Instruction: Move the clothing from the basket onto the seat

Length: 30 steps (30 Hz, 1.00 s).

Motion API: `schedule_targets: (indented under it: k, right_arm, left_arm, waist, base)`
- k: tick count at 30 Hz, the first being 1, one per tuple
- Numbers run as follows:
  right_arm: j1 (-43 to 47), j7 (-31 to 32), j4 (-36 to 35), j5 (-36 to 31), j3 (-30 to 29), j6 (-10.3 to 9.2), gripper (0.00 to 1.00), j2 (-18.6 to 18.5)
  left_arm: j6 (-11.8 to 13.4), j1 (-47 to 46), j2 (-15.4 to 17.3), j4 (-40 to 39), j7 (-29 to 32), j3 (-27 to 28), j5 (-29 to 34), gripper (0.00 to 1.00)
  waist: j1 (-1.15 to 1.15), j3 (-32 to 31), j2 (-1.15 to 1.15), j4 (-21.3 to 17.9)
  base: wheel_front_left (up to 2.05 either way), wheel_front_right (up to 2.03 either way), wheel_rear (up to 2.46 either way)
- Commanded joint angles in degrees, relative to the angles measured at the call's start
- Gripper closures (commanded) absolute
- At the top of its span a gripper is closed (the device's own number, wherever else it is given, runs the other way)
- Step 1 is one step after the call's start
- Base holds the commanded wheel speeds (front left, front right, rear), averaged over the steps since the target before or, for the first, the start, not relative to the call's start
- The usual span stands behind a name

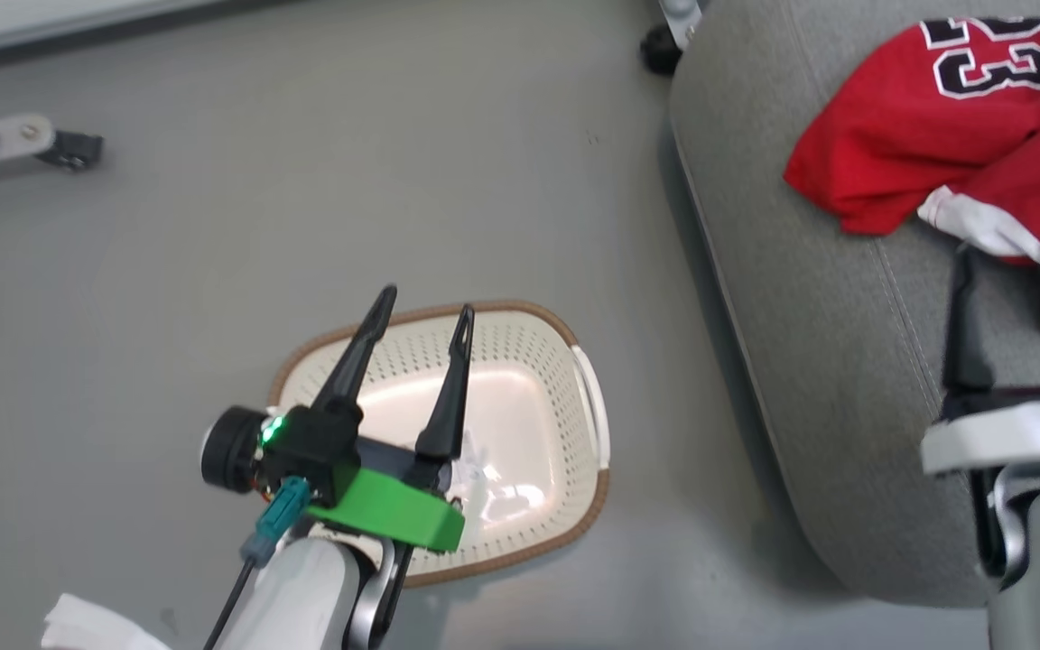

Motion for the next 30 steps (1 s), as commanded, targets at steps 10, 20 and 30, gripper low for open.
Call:
schedule_targets:
  k: [10, 20, 30]
  right_arm:
    - [12.3, 0.0, -1.4, 9.9, 10.1, -0.08, 0.0, -0.1]
    - [20.7, 0.0, -3.7, 10.1, 15.6, -0.08, 0.0, -0.2]
    - [25.7, 0.0, -5.9, 8.7, 16.4, -0.08, 0.0, -0.1]
  left_arm:
    - [-1.6, 12.0, -2.5, -0.1, 0.0, 9.1, 2.4, 0.0]
    - [-1.0, 21.1, -3.0, -3.0, 0.0, 16.8, 4.5, 0.0]
    - [-1.5, 27.6, -3.1, -5.0, 0.0, 18.4, 5.1, 0.0]
  waist:
    - [0.0, -20.0, 0.0, 12.0]
    - [0.0, -24.9, 0.0, 12.3]
    - [0.0, -27.8, 0.0, 11.5]
  base:
    - [0.0, 0.0, 0.0]
    - [0.0, 0.0, 0.0]
    - [0.0, 0.0, 0.0]
